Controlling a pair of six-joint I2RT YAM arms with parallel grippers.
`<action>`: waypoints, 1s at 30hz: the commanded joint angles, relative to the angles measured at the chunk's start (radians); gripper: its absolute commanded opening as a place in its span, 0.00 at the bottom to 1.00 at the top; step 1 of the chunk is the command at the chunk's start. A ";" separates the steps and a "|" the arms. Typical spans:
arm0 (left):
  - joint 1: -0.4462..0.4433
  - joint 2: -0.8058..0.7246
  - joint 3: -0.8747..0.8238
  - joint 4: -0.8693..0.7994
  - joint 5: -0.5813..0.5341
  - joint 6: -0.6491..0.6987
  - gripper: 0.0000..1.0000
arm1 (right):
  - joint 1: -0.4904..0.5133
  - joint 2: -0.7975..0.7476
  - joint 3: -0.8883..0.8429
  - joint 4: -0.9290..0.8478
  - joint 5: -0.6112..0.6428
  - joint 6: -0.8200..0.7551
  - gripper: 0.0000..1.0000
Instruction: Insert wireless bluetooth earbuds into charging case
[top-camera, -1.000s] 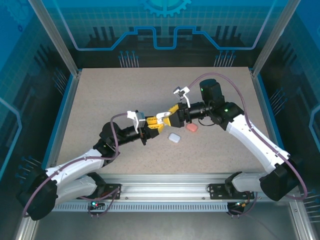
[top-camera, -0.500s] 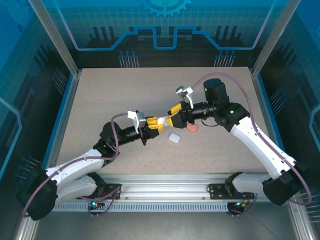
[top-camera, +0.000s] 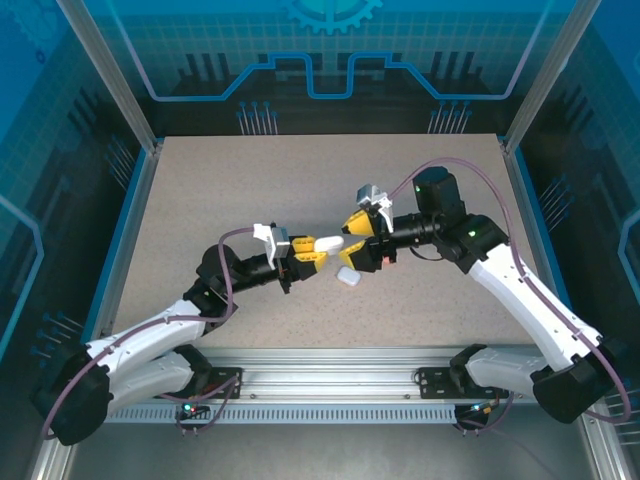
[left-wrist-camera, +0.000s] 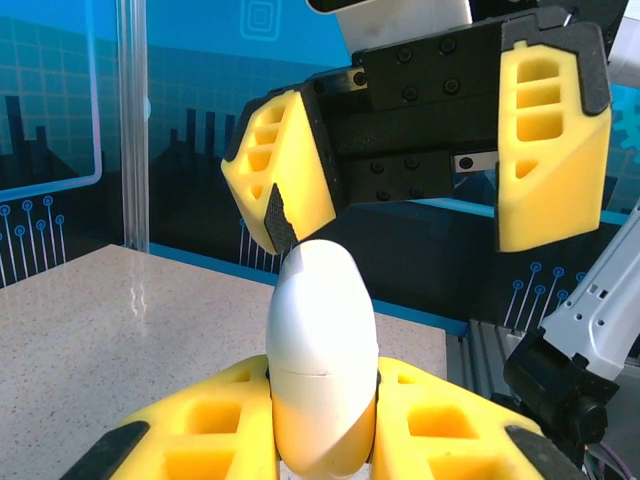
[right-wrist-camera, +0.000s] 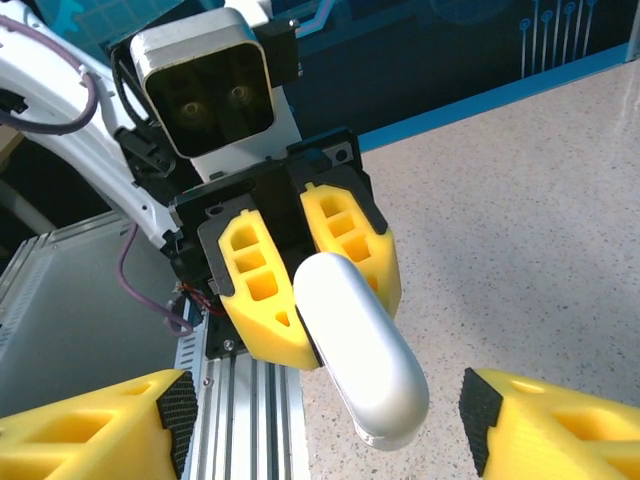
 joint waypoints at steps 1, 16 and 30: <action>-0.005 -0.017 0.010 0.026 0.033 0.002 0.00 | 0.021 0.024 -0.010 -0.019 -0.055 -0.039 0.71; -0.004 -0.020 0.010 0.020 0.023 -0.001 0.00 | 0.058 0.094 0.007 -0.010 -0.036 -0.048 0.41; -0.004 -0.053 -0.008 0.001 -0.008 0.021 0.28 | 0.043 0.039 -0.022 -0.003 0.006 -0.039 0.24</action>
